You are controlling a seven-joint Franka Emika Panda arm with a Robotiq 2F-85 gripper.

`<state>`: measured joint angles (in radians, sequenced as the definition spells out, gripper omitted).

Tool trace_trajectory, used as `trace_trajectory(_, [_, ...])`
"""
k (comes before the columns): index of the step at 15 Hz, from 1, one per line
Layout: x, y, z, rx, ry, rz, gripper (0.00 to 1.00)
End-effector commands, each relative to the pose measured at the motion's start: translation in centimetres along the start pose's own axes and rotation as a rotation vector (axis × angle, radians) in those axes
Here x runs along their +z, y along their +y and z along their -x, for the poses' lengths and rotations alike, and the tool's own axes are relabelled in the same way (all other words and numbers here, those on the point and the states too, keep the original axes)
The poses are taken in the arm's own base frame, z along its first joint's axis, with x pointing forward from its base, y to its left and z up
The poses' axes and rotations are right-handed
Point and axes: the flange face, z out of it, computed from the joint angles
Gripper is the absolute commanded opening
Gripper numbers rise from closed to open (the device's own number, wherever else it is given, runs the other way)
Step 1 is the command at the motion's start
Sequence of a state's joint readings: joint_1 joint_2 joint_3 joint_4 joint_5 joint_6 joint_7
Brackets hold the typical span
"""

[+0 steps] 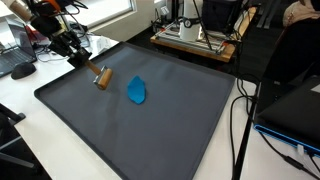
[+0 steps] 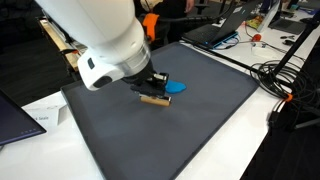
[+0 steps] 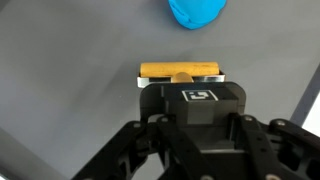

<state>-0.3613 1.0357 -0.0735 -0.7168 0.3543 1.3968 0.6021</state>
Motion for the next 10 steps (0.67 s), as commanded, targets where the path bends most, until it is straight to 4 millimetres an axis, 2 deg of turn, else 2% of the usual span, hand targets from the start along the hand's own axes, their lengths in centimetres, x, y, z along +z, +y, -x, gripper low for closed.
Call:
trace_trajectory(1, [-2.7,1.3,0.7,-0.044,-0.025,-0.047,0.22])
trace_trajectory(10, [-3.8,3.9,0.6,-0.215,-0.078,-0.118,0.22])
